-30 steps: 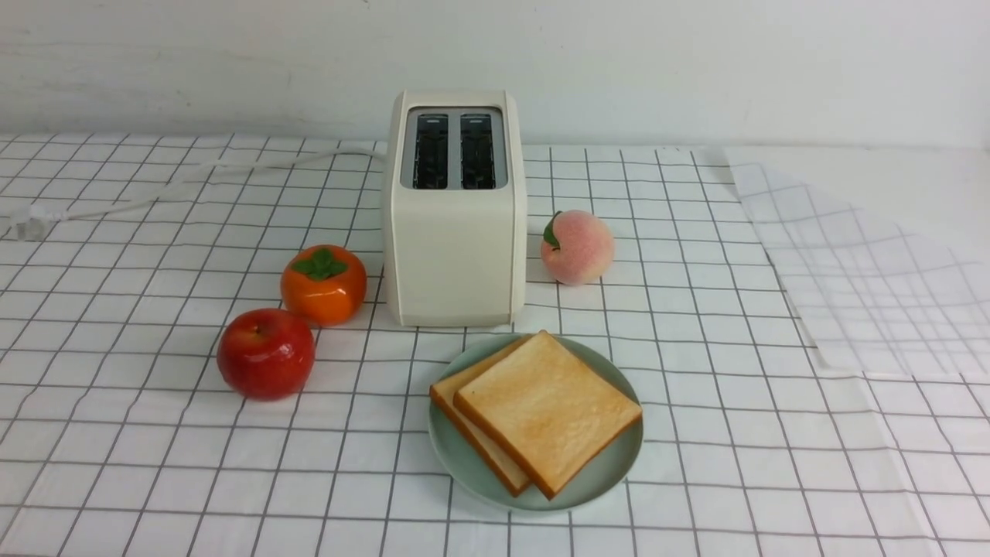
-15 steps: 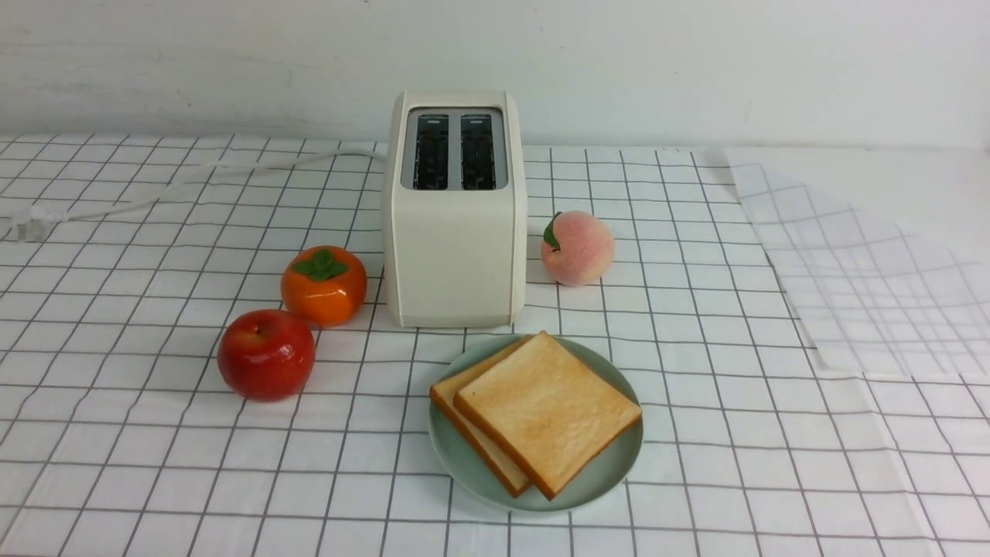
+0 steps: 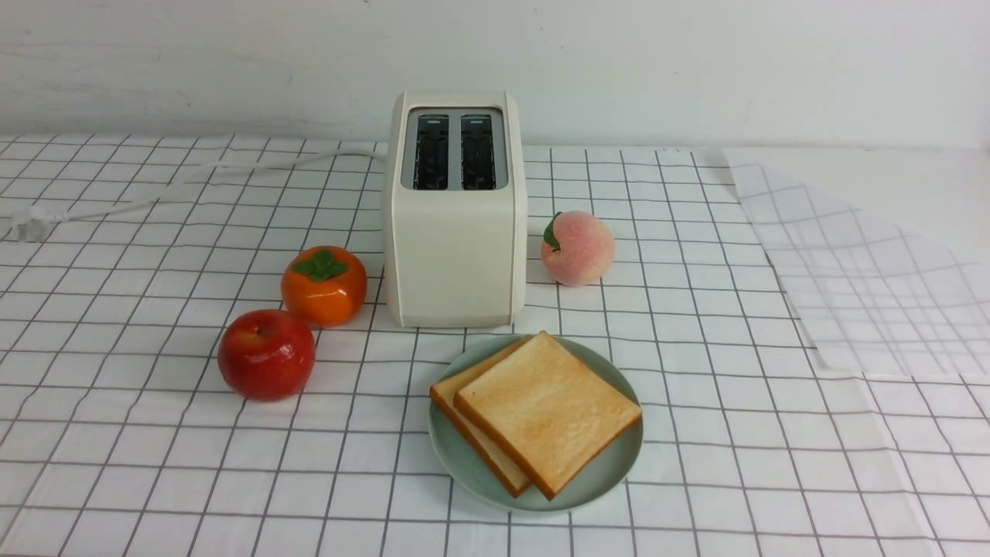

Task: Take toasted bread from bread machine on white checkered table place on plate.

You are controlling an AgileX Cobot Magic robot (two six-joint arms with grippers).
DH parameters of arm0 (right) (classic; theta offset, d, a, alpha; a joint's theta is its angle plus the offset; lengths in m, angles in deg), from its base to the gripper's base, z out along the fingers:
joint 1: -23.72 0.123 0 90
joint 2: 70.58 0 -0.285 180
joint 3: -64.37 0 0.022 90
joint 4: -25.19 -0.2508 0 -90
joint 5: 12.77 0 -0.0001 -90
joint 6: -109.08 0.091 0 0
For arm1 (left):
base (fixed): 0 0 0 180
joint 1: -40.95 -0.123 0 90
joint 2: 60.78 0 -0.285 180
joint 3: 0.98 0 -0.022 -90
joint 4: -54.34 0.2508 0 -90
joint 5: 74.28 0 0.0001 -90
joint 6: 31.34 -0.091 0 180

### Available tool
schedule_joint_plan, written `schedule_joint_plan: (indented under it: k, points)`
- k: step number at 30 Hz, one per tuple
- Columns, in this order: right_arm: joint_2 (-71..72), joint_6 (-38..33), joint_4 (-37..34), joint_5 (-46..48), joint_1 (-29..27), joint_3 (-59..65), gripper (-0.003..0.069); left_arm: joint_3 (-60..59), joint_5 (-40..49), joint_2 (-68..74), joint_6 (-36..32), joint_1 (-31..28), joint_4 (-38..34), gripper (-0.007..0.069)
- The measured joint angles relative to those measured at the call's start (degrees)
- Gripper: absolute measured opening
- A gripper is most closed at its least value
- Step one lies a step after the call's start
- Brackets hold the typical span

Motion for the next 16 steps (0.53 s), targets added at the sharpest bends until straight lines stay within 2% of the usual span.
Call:
schedule_joint_plan:
  k: [16]
  points:
    - [0.00,0.00,-0.05,0.00,0.00,0.00,0.0094,0.00,0.00,0.00,0.00,0.00,0.00,0.0007]
